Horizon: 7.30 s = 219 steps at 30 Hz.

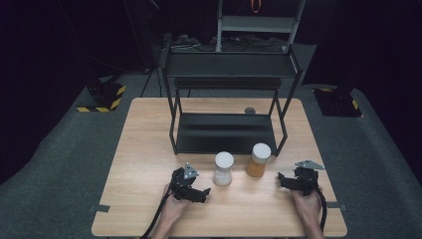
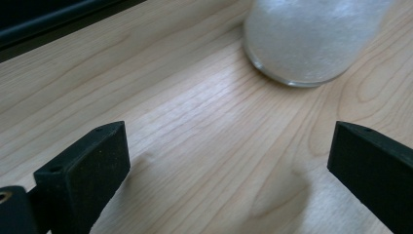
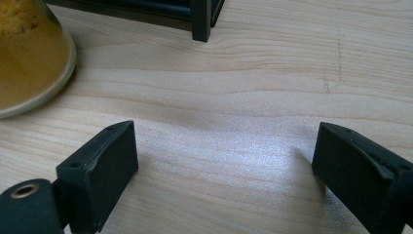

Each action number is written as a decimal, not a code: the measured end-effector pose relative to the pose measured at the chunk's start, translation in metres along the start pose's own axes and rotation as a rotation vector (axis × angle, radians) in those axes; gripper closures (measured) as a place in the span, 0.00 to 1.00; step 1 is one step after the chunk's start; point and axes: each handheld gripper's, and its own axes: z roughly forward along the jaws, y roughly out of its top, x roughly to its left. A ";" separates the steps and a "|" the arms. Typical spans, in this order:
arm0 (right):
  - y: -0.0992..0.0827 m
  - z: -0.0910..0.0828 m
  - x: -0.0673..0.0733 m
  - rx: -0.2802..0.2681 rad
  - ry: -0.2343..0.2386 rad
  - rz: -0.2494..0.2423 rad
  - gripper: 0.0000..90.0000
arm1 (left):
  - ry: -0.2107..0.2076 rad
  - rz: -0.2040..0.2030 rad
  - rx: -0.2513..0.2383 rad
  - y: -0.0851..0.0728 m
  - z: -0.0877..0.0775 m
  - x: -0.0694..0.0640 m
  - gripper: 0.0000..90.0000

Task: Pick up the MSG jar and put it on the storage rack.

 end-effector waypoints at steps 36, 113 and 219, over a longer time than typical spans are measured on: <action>0.000 0.000 0.000 0.000 0.000 0.000 0.10 | -0.020 0.030 -0.062 0.038 0.022 -0.028 0.06; 0.000 0.000 0.000 0.000 0.000 0.001 0.10 | -0.020 0.034 -0.114 0.063 0.020 -0.041 0.33; 0.001 0.000 0.000 0.002 -0.002 0.006 0.09 | 0.019 0.075 0.024 0.384 -0.137 -0.003 0.33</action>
